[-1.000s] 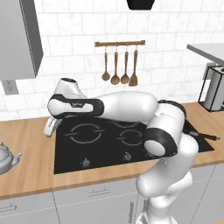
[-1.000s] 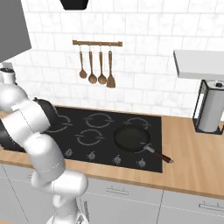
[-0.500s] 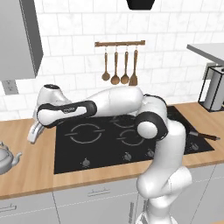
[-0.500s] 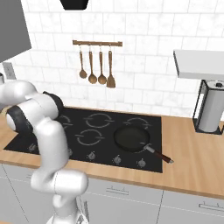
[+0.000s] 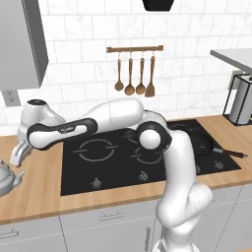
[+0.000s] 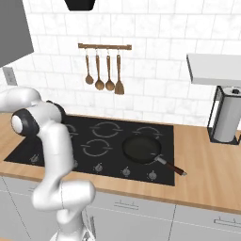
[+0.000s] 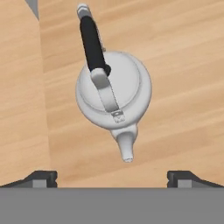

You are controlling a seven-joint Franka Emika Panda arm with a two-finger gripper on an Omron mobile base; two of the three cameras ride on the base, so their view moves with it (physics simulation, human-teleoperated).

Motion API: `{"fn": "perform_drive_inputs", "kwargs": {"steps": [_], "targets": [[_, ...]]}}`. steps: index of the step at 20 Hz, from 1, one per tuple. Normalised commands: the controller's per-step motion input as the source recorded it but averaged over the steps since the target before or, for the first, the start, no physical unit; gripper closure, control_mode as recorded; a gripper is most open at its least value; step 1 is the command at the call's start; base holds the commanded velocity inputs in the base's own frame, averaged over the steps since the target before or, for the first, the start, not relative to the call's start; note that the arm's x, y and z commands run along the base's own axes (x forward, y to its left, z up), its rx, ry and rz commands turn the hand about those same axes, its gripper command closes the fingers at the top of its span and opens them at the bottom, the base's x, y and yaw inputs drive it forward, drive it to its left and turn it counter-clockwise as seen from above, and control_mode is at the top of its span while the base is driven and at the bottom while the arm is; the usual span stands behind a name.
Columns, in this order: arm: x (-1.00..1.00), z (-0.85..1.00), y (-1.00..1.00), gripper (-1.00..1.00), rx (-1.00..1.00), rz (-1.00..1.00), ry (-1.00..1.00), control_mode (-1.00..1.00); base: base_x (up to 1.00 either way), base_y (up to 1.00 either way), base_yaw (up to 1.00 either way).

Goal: Pick the kettle from the counter and place it on a stove burner. Then turn the burner on.

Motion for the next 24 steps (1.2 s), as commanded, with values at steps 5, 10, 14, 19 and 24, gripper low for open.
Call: {"fn": "perform_drive_inputs", "kwargs": {"steps": [5,10,14,19,24], "targets": [[0.0,-0.03,0.53,-1.0,-0.05,0.0,0.0,-1.0,0.0,0.0,0.0],[0.0,-0.09,0.33,-1.0,-0.06,0.0,0.0,-1.0,0.0,0.0,0.0],[0.0,-0.05,0.23,-1.0,-0.01,0.0,0.0,-1.0,0.0,0.0,0.0],[0.01,-0.06,0.16,-1.0,0.0,0.0,0.0,-1.0,0.0,0.0,0.0],[0.06,-0.21,0.0,-1.0,0.0,0.0,-0.01,-1.0,0.0,0.0,0.0]]}}
